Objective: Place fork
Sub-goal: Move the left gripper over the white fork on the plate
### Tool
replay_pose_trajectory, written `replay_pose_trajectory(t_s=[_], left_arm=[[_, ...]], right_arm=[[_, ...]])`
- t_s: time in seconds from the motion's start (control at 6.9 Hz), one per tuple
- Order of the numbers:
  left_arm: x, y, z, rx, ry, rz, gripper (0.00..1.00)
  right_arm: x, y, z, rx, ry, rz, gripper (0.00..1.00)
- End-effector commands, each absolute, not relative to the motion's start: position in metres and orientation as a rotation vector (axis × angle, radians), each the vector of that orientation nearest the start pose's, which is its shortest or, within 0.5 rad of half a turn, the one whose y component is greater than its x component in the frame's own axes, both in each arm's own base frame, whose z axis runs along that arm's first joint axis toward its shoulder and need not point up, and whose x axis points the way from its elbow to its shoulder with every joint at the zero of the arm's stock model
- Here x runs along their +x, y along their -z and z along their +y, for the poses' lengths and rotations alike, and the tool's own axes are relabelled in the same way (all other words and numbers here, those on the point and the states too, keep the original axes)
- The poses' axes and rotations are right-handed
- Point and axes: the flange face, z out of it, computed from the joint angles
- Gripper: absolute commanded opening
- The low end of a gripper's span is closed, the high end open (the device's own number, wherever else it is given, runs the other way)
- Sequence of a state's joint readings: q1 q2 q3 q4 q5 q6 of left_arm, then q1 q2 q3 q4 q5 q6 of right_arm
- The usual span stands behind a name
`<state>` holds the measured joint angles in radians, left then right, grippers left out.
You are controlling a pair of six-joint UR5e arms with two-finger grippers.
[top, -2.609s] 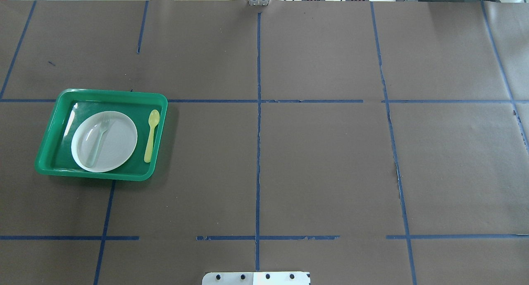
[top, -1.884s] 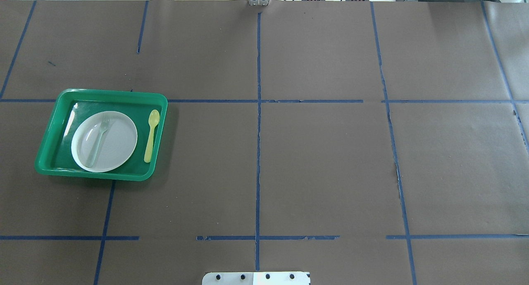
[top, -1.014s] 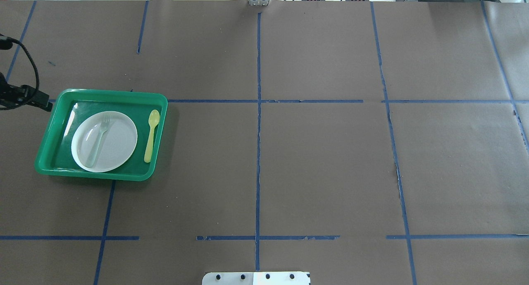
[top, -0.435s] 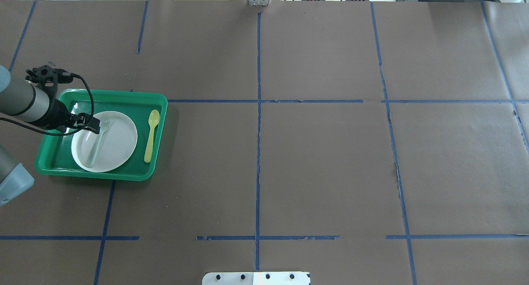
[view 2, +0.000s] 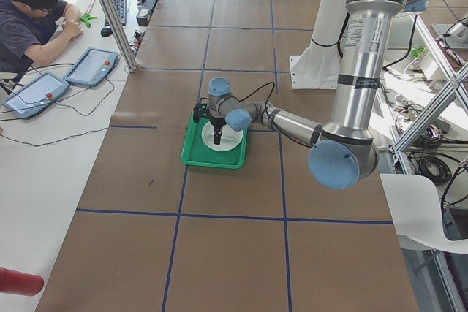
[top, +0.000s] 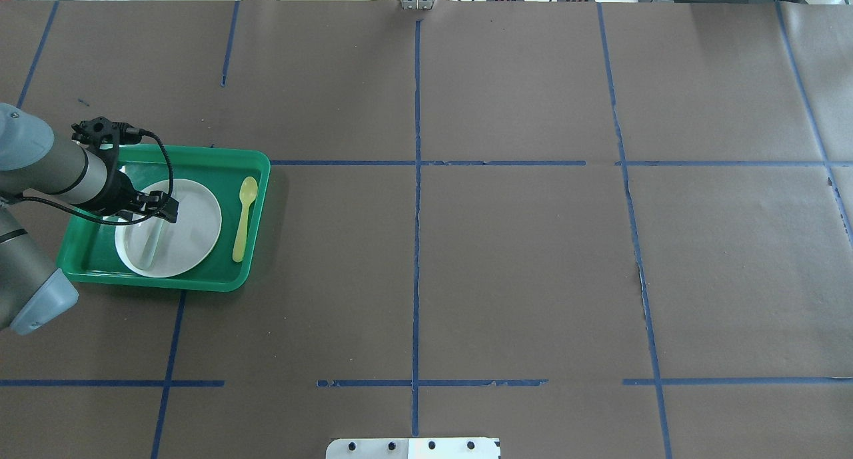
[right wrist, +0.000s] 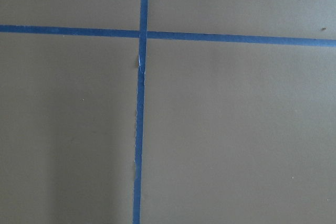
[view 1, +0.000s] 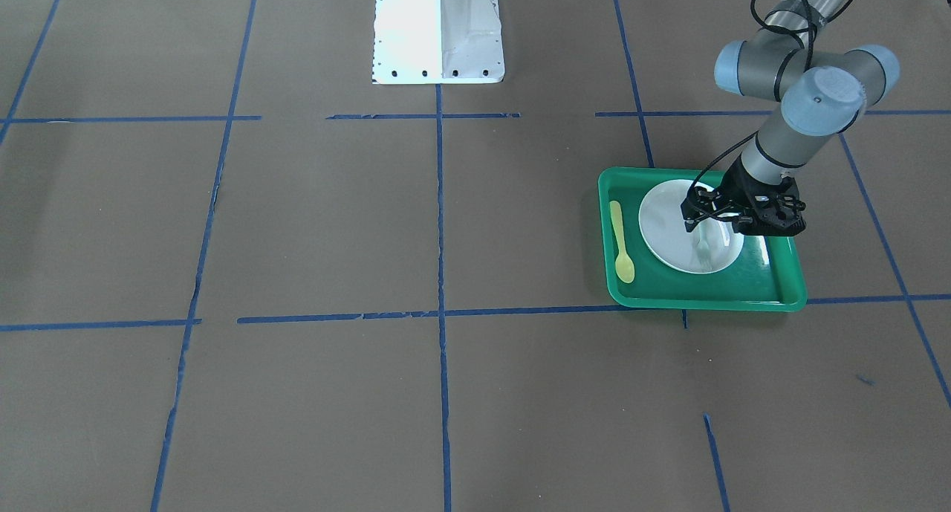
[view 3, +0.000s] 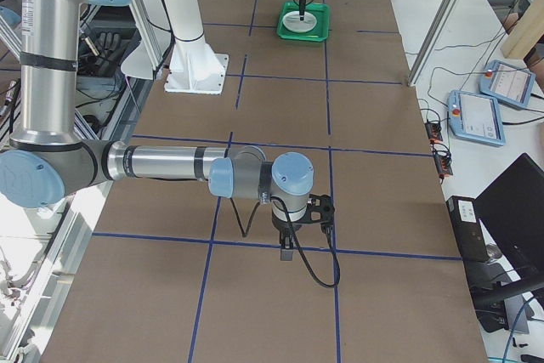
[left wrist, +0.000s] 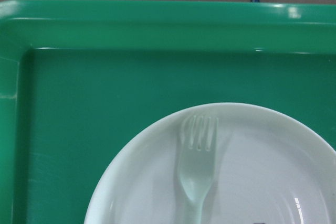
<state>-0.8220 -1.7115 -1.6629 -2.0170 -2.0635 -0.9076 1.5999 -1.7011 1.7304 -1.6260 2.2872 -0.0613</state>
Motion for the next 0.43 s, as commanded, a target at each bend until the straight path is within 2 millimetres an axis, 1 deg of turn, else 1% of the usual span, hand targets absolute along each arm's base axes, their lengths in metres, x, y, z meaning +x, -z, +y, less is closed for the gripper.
replay_pose_trajectory(t_s=[0.0,0.29], left_arm=[[0.3332,-0.4988,-0.4827,0.100,-0.021,0.808,0.74],[0.3349,-0.5011,-0.4820,0.096,-0.025,0.805,0.74]], right_arm=[[0.0805,-0.6502,-0.4323,0.007,0.020,-0.717,1.00],[0.0805,-0.6502,-0.4323,0.007,0.021,-0.717,1.00]])
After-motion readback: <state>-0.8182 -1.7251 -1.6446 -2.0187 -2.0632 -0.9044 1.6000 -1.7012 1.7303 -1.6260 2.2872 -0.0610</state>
